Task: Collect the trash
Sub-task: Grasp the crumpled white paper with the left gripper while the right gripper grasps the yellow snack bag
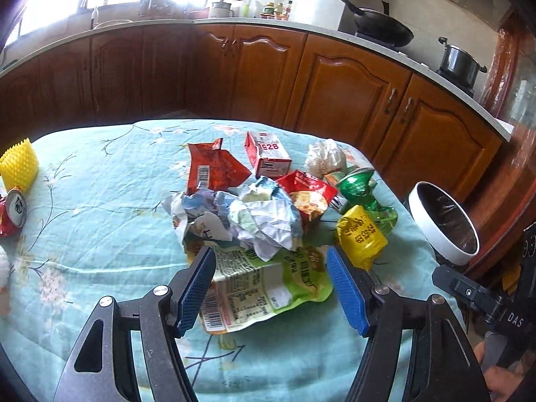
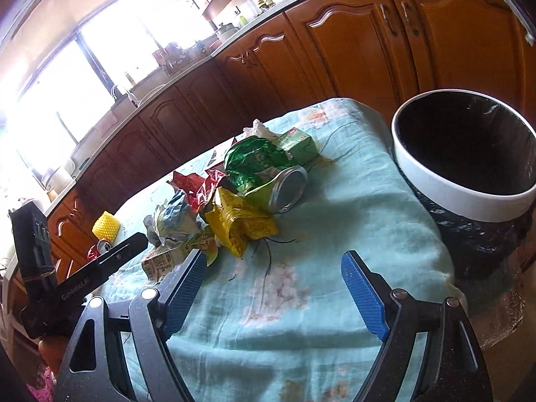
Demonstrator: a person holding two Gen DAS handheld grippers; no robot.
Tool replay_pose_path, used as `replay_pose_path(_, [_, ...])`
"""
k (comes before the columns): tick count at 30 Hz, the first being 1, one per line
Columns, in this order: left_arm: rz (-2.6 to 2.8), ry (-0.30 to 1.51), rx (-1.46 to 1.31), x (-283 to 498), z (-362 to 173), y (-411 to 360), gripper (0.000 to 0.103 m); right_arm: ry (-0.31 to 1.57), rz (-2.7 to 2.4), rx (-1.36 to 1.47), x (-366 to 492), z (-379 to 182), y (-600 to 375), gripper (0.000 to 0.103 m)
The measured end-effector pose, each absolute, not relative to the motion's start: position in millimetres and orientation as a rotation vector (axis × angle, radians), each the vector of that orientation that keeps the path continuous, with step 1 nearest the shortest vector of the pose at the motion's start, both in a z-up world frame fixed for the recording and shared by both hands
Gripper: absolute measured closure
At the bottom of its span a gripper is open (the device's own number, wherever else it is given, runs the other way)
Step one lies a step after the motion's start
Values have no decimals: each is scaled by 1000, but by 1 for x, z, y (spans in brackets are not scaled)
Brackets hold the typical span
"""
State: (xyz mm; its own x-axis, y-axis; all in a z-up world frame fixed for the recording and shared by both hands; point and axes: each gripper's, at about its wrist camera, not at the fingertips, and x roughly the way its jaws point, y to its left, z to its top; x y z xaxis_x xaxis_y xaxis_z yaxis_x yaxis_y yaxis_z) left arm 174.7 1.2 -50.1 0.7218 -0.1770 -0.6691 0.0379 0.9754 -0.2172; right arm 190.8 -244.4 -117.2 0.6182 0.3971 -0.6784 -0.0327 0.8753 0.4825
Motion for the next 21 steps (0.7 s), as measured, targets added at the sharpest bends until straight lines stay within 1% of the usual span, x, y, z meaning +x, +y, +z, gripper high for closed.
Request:
replay_pose_path(6, [-126,785,-242,187,-43,14,35,895,308,441,212,-122,-218,31])
replay_pose_path(11, [-126,803,-220,206,-44,17,37,916,319,429,232,-131,-206,34])
replay_pose_path(12, [-133,811,-220,215,-44,20,37,922,321,426,236,-133,-204,38])
replay_pose_path(13, [-140,822,-220,219,-45,20,41,928,324,425,240,-134,-202,42])
replay_pose_path(14, [-152,834,-219,223,-48,19,48,933,326,423,243,-136,-200,44])
replay_pose_path(15, [-173,848,-223,226,-50,19,50,940,329,421,247,-138,-198,51])
replay_pose_path(16, [-197,857,-235,233,-54,19,57,945,329,417,249,-139,-197,62])
replay_pose_path(17, [-212,861,-241,234,-55,19,64,949,327,412,250,-140,-196,69])
replay_pose_path(18, [-217,861,-233,238,-56,17,68,954,322,405,252,-142,-195,87])
replay_pose_path(19, [-219,856,-219,238,-57,16,72,956,327,405,251,-142,-195,93])
replay_pose_path(21, [-218,840,-196,235,-56,15,77,944,327,392,248,-140,-194,95])
